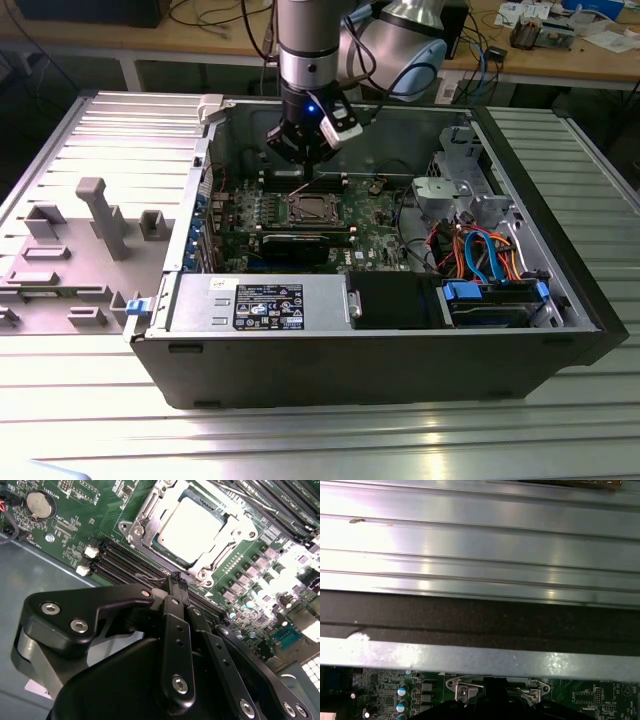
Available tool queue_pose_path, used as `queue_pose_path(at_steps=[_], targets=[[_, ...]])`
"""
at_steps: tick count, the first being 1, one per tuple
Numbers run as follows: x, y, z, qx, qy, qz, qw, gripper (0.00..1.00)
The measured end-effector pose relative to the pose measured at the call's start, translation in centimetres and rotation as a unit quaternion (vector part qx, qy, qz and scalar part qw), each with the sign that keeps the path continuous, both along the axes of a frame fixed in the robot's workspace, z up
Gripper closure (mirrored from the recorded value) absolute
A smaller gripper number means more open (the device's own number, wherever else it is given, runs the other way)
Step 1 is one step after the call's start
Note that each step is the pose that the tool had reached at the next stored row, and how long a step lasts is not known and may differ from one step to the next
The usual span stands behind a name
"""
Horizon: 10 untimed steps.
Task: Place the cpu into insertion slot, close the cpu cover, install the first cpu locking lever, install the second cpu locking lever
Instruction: 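Install the first cpu locking lever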
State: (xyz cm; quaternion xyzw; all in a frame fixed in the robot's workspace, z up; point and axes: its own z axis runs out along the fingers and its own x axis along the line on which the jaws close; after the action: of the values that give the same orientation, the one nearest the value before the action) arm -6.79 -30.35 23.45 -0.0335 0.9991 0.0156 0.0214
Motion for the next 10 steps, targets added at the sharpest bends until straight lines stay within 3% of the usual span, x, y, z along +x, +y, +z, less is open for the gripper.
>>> queue_pose_path(at_steps=[10], targets=[[0.8,0.06,-0.35,0.0,0.0001,-0.001,1.0,0.89]])
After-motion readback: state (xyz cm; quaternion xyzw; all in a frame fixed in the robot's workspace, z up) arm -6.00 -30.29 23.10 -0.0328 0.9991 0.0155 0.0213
